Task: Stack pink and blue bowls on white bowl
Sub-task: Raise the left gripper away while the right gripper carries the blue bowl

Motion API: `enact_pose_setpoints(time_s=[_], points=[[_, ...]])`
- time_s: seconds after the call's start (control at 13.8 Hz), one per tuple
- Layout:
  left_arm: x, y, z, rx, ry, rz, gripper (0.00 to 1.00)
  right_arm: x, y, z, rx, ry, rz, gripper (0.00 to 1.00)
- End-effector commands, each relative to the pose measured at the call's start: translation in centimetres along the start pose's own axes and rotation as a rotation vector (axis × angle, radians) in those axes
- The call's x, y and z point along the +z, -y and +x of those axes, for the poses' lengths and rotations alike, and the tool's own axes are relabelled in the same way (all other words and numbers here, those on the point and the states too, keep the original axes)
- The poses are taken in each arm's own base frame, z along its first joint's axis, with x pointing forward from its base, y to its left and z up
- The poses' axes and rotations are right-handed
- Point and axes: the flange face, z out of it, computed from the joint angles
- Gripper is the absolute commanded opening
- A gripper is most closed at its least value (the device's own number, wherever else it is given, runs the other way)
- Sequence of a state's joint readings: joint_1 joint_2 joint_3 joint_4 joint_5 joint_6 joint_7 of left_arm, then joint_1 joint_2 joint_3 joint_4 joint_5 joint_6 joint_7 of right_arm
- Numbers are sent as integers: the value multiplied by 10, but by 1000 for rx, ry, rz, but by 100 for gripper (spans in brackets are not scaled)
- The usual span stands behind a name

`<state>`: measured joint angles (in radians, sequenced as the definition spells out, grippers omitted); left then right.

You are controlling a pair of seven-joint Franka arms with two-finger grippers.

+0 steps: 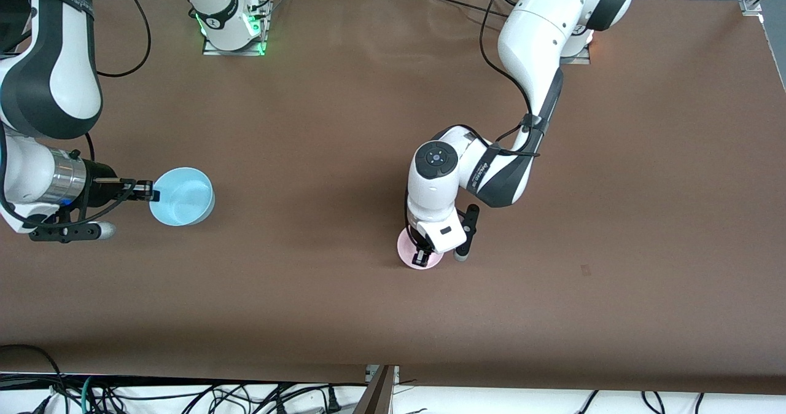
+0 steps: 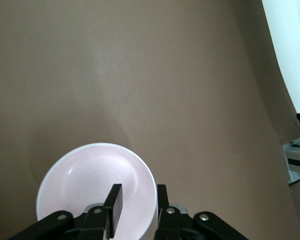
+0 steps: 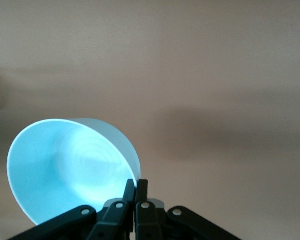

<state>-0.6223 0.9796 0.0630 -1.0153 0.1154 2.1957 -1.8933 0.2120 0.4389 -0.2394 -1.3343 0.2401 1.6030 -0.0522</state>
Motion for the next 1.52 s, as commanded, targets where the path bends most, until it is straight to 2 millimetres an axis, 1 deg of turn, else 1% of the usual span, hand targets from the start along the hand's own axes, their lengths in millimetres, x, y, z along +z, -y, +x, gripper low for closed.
enact_pose_setpoints(time_s=[0.0, 0.22, 0.36, 0.43, 0.58, 0.65, 0.72, 0.8, 0.94, 1.01, 1.16, 1.23, 1.3, 1.38, 1.45], points=[[-20, 3, 7, 151, -42, 83, 35, -5, 0, 1, 0, 3, 16, 0], [-49, -1, 22, 293, -42, 121, 35, -5, 3, 1, 4, 3, 19, 0], [-69, -7, 47, 355, -27, 131, 35, -5, 5, 1, 1, 2, 19, 0], [-77, -8, 55, 387, -4, 143, 35, -5, 5, 1, 1, -3, 19, 0], [-100, -10, 85, 464, 40, 171, 35, -2, 14, 5, 8, -14, 42, 0], [-116, -10, 99, 529, 60, 184, 35, 1, 18, 8, 39, -28, 51, 0], [-134, -10, 123, 602, 83, 200, 34, 5, 27, 13, 64, -49, 53, 0], [-151, -11, 147, 671, 118, 193, 33, 14, 43, 18, 71, -60, 53, 0], [-180, -11, 201, 748, 192, 154, 33, 39, 73, 30, 110, -78, 63, 0], [-186, -9, 216, 787, 206, 163, 33, 56, 95, 36, 131, -93, 76, 0], [-189, -6, 233, 808, 213, 173, 33, 90, 142, 48, 168, -145, 94, 0], [-195, -6, 237, 822, 211, 165, 33, 106, 165, 51, 195, -169, 106, 0], [-198, -4, 247, 855, 217, 169, 33, 121, 186, 52, 215, -182, 114, 0], [-198, -1, 260, 887, 229, 178, 33, 133, 204, 54, 235, -197, 119, 0], [-202, 2, 276, 918, 234, 176, 34, 144, 227, 55, 257, -207, 125, 0]])
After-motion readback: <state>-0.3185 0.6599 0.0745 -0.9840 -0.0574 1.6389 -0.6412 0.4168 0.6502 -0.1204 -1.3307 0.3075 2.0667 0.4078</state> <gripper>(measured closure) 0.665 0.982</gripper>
